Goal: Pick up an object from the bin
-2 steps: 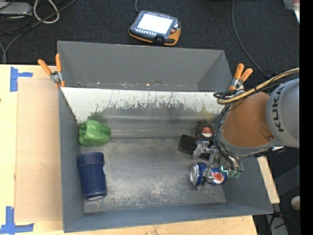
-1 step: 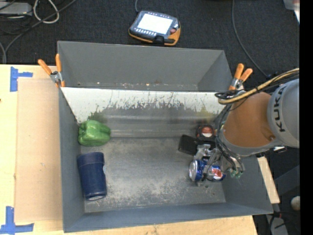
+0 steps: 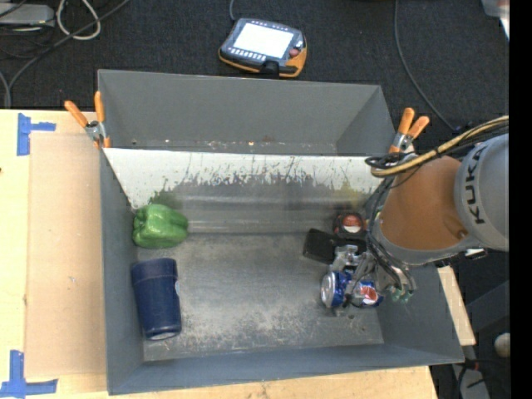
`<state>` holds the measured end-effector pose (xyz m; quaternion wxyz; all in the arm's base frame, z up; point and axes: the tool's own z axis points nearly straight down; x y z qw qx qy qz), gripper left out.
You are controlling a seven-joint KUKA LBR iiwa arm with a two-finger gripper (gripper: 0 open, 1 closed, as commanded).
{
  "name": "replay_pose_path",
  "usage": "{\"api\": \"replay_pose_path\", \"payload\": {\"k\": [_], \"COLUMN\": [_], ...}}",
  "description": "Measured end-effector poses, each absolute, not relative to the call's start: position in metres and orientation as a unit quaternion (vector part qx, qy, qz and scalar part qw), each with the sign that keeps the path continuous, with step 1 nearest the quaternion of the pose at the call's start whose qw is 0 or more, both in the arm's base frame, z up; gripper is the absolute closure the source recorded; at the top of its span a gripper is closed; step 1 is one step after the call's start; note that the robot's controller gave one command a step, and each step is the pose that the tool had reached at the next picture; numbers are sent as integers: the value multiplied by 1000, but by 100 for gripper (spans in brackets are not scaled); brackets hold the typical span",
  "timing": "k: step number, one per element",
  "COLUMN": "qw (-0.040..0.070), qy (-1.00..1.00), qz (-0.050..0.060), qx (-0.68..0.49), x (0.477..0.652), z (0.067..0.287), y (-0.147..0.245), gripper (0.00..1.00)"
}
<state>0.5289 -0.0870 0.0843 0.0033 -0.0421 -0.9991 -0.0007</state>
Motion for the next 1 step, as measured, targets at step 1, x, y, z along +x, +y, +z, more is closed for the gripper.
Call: {"api": "replay_pose_path", "payload": {"k": [1], "qw": [5], "qy": [-999], "qz": [-1], "qx": [-41], "x": [534], "z": [183], "y": [-92], "gripper": [100]}}
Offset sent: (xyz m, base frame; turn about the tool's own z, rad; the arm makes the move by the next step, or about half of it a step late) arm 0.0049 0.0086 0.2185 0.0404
